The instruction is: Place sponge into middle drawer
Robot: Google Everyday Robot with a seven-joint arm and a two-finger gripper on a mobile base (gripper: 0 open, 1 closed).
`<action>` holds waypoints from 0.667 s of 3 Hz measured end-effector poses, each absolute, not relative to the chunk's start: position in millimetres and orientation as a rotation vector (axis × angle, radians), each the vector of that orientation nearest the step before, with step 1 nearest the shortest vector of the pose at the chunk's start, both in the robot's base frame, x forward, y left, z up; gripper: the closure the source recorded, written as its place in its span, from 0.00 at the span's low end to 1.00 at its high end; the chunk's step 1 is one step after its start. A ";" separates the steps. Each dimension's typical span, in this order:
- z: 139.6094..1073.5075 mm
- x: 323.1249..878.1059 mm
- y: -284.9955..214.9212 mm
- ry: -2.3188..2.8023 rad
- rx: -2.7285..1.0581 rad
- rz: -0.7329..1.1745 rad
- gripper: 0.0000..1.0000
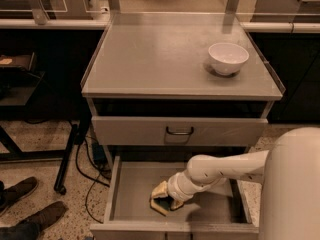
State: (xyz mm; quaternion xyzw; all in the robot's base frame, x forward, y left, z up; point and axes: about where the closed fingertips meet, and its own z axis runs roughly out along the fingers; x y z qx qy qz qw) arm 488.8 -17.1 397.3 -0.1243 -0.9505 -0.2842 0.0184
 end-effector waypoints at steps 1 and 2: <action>397.2 488.7 -17.0 -2.951 -0.386 -0.883 0.00; 397.2 488.7 -17.0 -2.951 -0.386 -0.883 0.00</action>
Offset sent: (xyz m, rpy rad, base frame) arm 0.0000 0.0000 0.0000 0.0000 0.0000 0.0000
